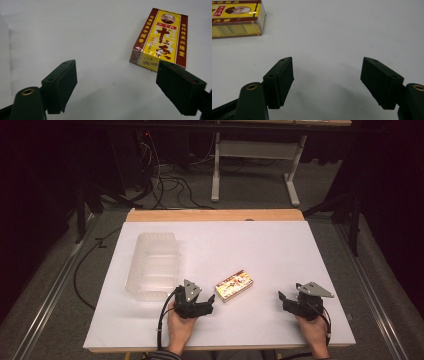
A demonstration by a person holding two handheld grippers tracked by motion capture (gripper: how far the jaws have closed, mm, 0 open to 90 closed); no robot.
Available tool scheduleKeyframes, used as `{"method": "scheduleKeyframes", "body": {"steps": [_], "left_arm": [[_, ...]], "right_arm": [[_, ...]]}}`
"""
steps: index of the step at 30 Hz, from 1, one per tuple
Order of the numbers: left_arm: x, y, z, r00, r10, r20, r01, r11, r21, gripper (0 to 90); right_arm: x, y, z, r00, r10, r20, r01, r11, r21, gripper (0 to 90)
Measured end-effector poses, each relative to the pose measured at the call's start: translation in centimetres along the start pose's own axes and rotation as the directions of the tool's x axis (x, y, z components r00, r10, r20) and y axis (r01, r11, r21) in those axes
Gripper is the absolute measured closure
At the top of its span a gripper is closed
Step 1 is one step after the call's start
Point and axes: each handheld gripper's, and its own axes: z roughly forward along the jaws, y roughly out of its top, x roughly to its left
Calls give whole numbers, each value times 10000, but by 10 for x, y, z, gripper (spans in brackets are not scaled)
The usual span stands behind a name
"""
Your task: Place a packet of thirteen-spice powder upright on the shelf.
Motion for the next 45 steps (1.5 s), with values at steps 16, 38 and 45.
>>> {"method": "scheduleKeyframes", "body": {"steps": [16,38,45], "left_arm": [[0,-1,1,9998,137,-132,-137,9999,-24,208],[-2,-2,0,9993,380,-72,-381,9992,-102,234],[-5,-4,-1,9979,618,170,-621,9980,146,246]], "right_arm": [[0,0,0,10000,41,-19,-41,10000,45,269],[0,0,0,10000,77,20,-77,10000,15,269],[0,0,-1,10000,-10,67,10,10000,-53,269]]}}
